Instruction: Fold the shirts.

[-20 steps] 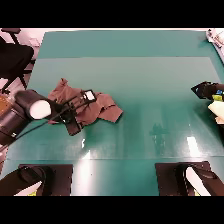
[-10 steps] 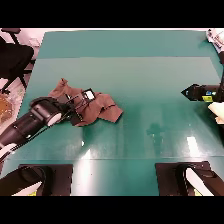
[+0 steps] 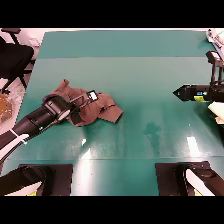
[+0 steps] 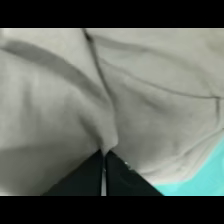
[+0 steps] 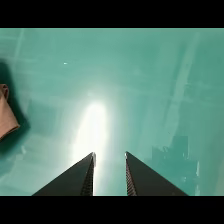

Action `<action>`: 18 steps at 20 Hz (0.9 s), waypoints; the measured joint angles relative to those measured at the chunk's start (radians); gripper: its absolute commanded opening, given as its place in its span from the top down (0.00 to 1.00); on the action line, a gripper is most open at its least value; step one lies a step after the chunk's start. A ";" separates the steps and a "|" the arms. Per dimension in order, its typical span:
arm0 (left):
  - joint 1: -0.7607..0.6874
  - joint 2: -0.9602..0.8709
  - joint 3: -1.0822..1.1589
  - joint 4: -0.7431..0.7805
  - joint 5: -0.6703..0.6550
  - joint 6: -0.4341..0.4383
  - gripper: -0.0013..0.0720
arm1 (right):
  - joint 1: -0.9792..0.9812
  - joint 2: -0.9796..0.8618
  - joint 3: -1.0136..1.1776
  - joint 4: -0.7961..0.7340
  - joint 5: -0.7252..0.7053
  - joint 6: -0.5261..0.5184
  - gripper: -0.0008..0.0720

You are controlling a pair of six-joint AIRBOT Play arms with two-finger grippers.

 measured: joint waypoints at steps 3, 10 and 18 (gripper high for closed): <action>0.000 -0.003 0.080 0.006 -0.057 0.006 0.95 | 0.033 -0.072 0.000 0.057 0.061 0.011 0.21; 0.000 -0.004 0.204 0.021 -0.105 0.010 0.95 | 0.212 -0.340 0.000 0.334 0.038 0.042 0.16; 0.000 -0.004 0.223 0.039 -0.124 0.010 0.95 | 0.463 -0.614 0.000 0.545 -0.138 0.065 0.21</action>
